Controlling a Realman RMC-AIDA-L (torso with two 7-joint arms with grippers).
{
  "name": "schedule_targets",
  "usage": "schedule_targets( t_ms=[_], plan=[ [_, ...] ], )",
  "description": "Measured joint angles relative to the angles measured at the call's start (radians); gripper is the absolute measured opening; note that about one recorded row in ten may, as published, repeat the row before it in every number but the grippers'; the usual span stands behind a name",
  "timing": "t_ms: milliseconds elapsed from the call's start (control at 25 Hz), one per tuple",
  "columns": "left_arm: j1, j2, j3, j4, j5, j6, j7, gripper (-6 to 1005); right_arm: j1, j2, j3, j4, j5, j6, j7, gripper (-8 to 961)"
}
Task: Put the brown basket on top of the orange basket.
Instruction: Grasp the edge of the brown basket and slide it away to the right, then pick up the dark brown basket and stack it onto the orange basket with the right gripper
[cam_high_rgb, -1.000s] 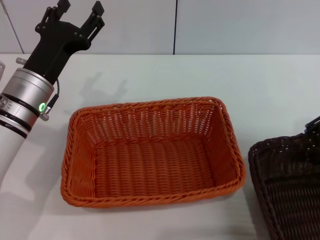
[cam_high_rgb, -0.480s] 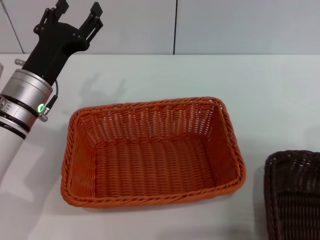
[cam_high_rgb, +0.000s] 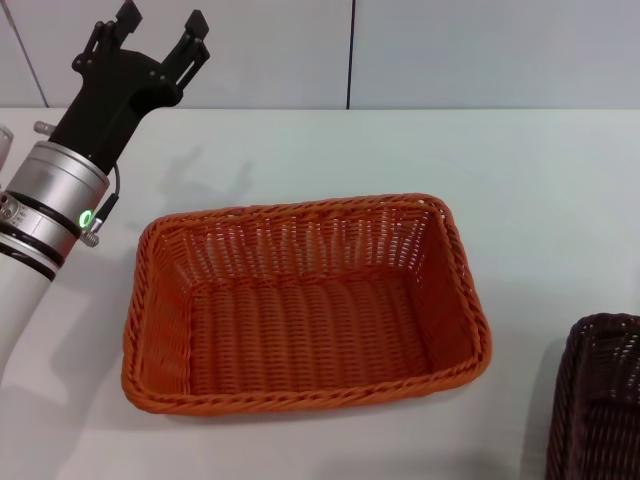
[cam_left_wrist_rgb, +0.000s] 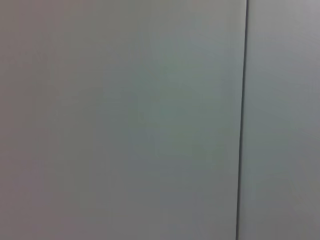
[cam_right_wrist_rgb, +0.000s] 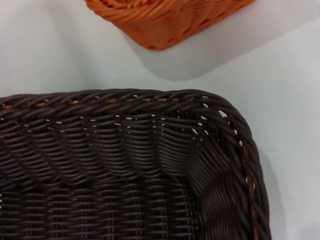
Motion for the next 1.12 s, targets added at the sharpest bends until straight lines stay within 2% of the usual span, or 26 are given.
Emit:
schedule_targets(
  t_ms=[400, 720, 1120],
  plan=[
    [0.001, -0.001, 0.000, 0.005, -0.003, 0.007, -0.024, 844, -0.018, 0.000, 0.062, -0.002, 0.013, 0.025, -0.015, 172],
    [0.009, -0.001, 0.002, 0.001, -0.027, 0.009, -0.029, 844, -0.038, 0.005, 0.085, -0.004, 0.126, 0.047, -0.079, 168],
    [0.022, 0.002, -0.001, -0.002, -0.052, 0.011, -0.029, 844, -0.067, -0.003, 0.139, -0.045, 0.256, 0.025, -0.134, 166]
  ],
)
